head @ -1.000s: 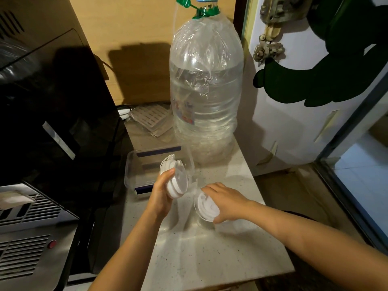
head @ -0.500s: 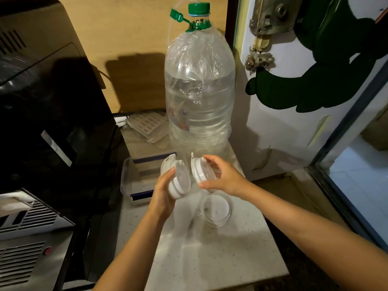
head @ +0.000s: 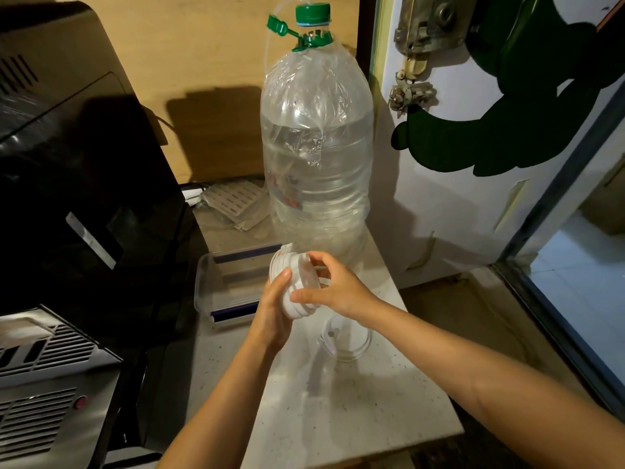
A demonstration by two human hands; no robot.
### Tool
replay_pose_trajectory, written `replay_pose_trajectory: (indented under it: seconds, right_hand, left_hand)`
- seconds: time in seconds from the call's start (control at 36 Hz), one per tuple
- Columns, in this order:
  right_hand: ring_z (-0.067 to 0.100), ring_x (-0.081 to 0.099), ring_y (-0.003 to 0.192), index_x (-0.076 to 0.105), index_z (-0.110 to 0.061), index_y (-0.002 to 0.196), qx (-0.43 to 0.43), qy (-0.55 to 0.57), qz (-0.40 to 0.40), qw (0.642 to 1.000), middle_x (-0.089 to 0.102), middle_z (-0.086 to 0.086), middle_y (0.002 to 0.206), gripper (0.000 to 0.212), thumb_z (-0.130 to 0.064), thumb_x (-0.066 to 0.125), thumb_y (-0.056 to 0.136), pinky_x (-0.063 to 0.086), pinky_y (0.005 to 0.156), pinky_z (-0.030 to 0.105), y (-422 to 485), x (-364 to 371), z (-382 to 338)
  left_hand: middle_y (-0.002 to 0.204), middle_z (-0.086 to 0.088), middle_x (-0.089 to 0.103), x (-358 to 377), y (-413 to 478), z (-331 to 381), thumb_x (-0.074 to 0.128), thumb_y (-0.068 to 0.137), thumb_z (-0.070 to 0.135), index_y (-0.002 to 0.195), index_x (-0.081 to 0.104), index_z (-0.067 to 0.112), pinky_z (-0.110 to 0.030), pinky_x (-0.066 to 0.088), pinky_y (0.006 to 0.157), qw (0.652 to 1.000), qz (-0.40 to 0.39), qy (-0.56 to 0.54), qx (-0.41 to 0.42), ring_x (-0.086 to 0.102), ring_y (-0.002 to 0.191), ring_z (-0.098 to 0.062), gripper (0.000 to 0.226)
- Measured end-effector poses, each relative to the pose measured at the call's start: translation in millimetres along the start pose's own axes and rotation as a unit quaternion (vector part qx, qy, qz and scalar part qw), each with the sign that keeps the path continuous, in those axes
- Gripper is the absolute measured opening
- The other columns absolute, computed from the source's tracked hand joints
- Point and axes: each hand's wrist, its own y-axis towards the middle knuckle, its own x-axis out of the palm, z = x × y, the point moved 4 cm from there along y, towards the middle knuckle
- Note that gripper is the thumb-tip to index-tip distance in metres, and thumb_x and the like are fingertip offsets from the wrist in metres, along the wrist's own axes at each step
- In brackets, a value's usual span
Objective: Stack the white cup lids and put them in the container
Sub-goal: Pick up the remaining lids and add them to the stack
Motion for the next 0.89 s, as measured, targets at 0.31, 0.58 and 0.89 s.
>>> replay_pose_trajectory:
  seconds: [0.31,0.58,0.89]
  right_hand:
    - [0.017,0.044,0.123,0.032,-0.019,0.136,-0.008,-0.026,-0.03,0.999,0.042,0.0,0.135,0.077,-0.023,0.077,0.072,0.045,0.1,0.032,1,3,4]
    - [0.02,0.017,0.142,0.014,-0.023,0.146,0.012,-0.338,-0.148,0.929,0.013,0.0,0.156,0.1,-0.028,0.078,0.07,0.023,0.113,0.031,5,-14,56]
    - [0.027,0.015,0.142,0.018,-0.024,0.145,0.043,-0.506,-0.225,0.831,0.015,0.004,0.156,0.095,-0.025,0.076,0.071,0.03,0.111,0.039,9,-4,105]
  left_hand:
    - [0.087,-0.007,0.065,-6,-1,-3,0.061,0.052,0.038,0.118,0.05,0.008,-0.026,0.055,0.055,0.999,0.016,0.001,-0.028,0.066,0.073,-0.014,0.073]
    - [0.075,-0.003,0.064,-22,-1,3,0.062,0.044,0.038,0.097,0.059,0.017,-0.032,0.041,0.06,0.994,0.086,-0.003,-0.065,0.057,0.071,-0.017,0.057]
    - [0.093,-0.006,0.053,-34,-9,4,0.063,0.045,0.041,0.122,0.043,0.017,-0.029,0.045,0.056,0.988,0.125,0.02,-0.086,0.053,0.082,-0.021,0.083]
